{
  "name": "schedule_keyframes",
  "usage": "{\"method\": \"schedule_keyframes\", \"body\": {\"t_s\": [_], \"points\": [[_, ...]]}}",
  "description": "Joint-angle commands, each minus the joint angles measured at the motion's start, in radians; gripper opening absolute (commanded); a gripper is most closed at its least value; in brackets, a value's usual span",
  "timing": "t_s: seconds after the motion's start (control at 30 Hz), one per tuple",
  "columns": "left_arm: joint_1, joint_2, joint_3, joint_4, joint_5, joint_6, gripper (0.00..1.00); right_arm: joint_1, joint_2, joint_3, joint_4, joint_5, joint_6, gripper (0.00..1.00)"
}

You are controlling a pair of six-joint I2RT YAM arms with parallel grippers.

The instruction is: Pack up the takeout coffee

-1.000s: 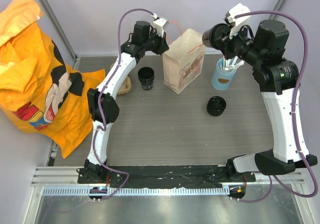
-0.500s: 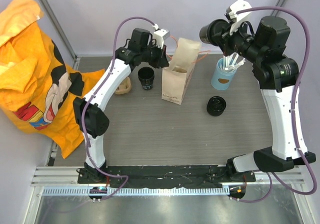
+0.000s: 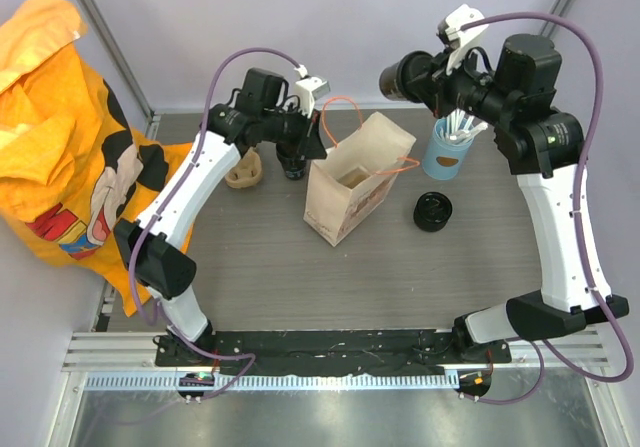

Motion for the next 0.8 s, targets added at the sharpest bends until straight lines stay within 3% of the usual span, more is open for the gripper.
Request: {"method": "schedule_keyframes", "body": {"t_s": [0.0,0.2,0.3,0.4,0.47,0.77], "points": [[-0.001,-0.086,-0.065,-0.036,0.073,0.021,0.00,0.041,-0.038,-0.071,0.010,-0.037,0.044,0.01],[0.019,-0.126,-0.119,-0.004,0.070,0.007,0.08,0.069,-0.076,-0.164,-0.014,-0.052,0.068,0.01],[0.030,-0.128,-0.128,0.020,0.059,-0.008,0.22,0.072,-0.085,-0.172,-0.023,-0.071,0.079,0.01],[0.032,-0.128,-0.128,0.037,0.054,-0.011,0.24,0.083,-0.079,-0.195,-0.028,-0.074,0.074,0.01],[0.032,-0.128,-0.121,0.043,0.057,-0.011,0.33,0.093,-0.063,-0.203,-0.051,-0.063,0.058,0.01],[0.046,-0.128,-0.099,0.065,0.057,-0.016,0.51,0.142,-0.026,-0.216,-0.066,-0.043,0.031,0.01]]}}
